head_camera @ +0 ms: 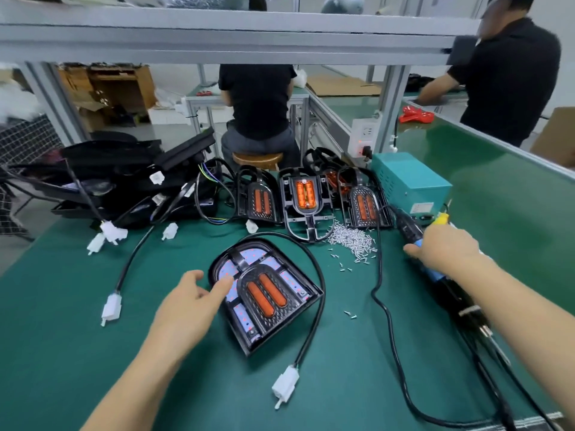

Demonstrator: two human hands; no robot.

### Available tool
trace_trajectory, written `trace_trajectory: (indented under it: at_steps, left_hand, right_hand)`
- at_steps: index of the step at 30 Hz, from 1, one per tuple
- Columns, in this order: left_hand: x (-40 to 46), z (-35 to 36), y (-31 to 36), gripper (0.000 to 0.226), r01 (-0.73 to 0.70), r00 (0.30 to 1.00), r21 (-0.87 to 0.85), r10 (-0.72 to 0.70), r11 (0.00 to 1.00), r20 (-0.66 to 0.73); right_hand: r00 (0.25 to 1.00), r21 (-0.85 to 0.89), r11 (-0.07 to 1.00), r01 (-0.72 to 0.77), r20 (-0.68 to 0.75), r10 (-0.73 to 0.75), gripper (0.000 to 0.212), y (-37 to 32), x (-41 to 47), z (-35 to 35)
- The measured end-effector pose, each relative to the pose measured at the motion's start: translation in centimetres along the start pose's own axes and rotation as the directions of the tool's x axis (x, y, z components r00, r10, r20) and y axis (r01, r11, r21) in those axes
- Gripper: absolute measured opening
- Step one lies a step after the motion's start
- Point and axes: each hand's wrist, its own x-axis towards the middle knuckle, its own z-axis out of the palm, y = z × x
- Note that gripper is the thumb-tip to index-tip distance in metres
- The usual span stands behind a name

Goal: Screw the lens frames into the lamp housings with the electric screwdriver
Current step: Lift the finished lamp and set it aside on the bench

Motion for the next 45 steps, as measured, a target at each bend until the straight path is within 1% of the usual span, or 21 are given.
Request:
trace_trajectory:
  at_steps: [2, 5, 6, 8, 9, 10, 12, 14, 16, 17, 19, 22, 25, 27, 28, 31, 34, 36, 39, 44, 45]
  left_hand:
    - [0.0, 0.4, 0.4, 0.072, 0.020, 0.999, -0.033, -0.019, 0.999, 0.031]
    - [0.3, 0.7, 0.7, 0.082, 0.072, 0.996, -0.183, -0.061, 0.980, 0.066]
    - [0.4, 0.7, 0.7, 0.084, 0.090, 0.994, -0.253, -0.072, 0.963, 0.080]
    - [0.6, 0.8, 0.3, 0.085, 0.119, 0.992, -0.342, -0.093, 0.932, 0.090]
    - [0.7, 0.8, 0.1, 0.084, 0.130, 0.991, -0.358, -0.105, 0.925, 0.087]
    - [0.8, 0.9, 0.0, 0.084, 0.138, 0.990, -0.369, -0.115, 0.919, 0.084]
    - [1.1, 1.0, -0.1, 0.082, 0.144, 0.989, -0.407, -0.122, 0.902, 0.080]
    - [1.1, 1.1, -0.2, 0.079, 0.140, 0.990, -0.456, -0.118, 0.879, 0.076]
    - [0.9, 1.1, -0.5, 0.074, 0.121, 0.993, -0.500, -0.100, 0.857, 0.068]
    - [0.6, 1.0, -0.7, 0.068, 0.101, 0.995, -0.520, -0.081, 0.848, 0.062]
    - [-0.1, 0.7, -0.9, 0.048, 0.022, 1.000, -0.560, -0.008, 0.828, 0.027]
    - [-1.0, 0.1, -0.7, 0.030, -0.118, 0.993, -0.641, 0.104, 0.759, -0.060]
    - [-1.3, -0.7, 0.2, 0.022, -0.191, 0.965, -0.798, 0.258, 0.571, -0.047]
    - [-0.5, -1.1, 0.8, 0.028, -0.209, 0.949, -0.853, 0.309, 0.479, -0.059]
    - [0.3, -1.0, 1.0, 0.033, -0.238, 0.950, -0.830, 0.298, 0.504, -0.092]
    - [2.9, 0.0, 1.3, 0.073, -0.313, 0.948, -0.541, 0.289, 0.780, -0.132]
    - [4.5, 2.2, 1.7, 0.091, -0.335, 0.924, -0.411, 0.380, 0.848, 0.032]
    - [5.6, 3.6, 1.7, 0.069, -0.343, 0.915, -0.385, 0.397, 0.857, 0.069]
    - [6.9, 4.7, 2.1, 0.016, -0.321, 0.943, -0.329, 0.331, 0.888, -0.028]
    - [8.1, 4.9, 3.4, 0.008, -0.330, 0.941, -0.409, 0.330, 0.851, -0.072]
    - [8.3, 4.8, 3.7, 0.016, -0.305, 0.951, -0.431, 0.293, 0.849, -0.097]
  right_hand:
    - [0.999, -0.017, 1.000, 0.010, 0.052, -0.009, 0.039, 0.0, -0.4, -0.2]
    - [0.991, -0.162, 0.987, -0.020, 0.131, 0.041, 0.045, -0.9, -1.2, -1.1]
    - [0.995, -0.189, 0.982, -0.016, 0.093, 0.034, 0.049, -1.3, -1.7, -1.7]
    - [0.992, -0.145, 0.987, 0.061, -0.103, -0.077, 0.059, -2.7, -3.1, -2.7]
    - [0.967, -0.052, 0.986, 0.160, -0.190, -0.167, 0.062, -3.8, -4.1, -3.0]
    - [0.947, 0.072, 0.958, 0.279, -0.189, -0.261, 0.065, -5.2, -5.2, -3.2]
    - [0.894, 0.365, 0.839, 0.404, 0.038, -0.447, 0.068, -8.3, -8.3, -3.0]
    - [0.784, 0.641, 0.707, 0.298, 0.258, -0.564, 0.058, -11.0, -11.1, -2.1]
    - [0.712, 0.838, 0.536, 0.098, 0.318, -0.627, 0.032, -12.2, -12.4, -0.7]
    - [0.701, 0.890, 0.457, 0.011, 0.319, -0.638, 0.024, -12.5, -12.7, -0.2]
    - [0.703, 0.937, 0.329, -0.119, 0.314, -0.638, 0.029, -12.3, -12.9, 0.6]
    - [0.711, 0.972, 0.179, -0.151, 0.233, -0.664, 0.031, -11.6, -13.3, 0.6]
    - [0.722, 0.989, -0.014, -0.149, 0.099, -0.685, 0.038, -10.8, -13.1, -0.9]
    - [0.711, 0.974, -0.142, -0.177, 0.027, -0.703, 0.038, -10.5, -12.6, -2.9]
    - [0.703, 0.962, -0.195, -0.192, -0.004, -0.712, 0.033, -10.3, -12.3, -4.0]
    - [0.699, 0.917, -0.305, -0.256, -0.042, -0.714, 0.028, -10.2, -11.1, -7.2]
    - [0.689, 0.862, -0.379, -0.336, -0.050, -0.723, 0.037, -10.7, -10.3, -9.7]
    - [0.686, 0.835, -0.409, -0.368, -0.053, -0.726, 0.041, -11.1, -10.1, -10.7]
    - [0.684, 0.781, -0.461, -0.422, -0.059, -0.727, 0.043, -11.4, -9.6, -11.1]
    - [0.674, 0.778, -0.444, -0.445, -0.037, -0.738, 0.026, -11.6, -9.3, -9.3]
    - [0.672, 0.783, -0.435, -0.444, -0.030, -0.740, 0.023, -11.5, -9.2, -8.8]
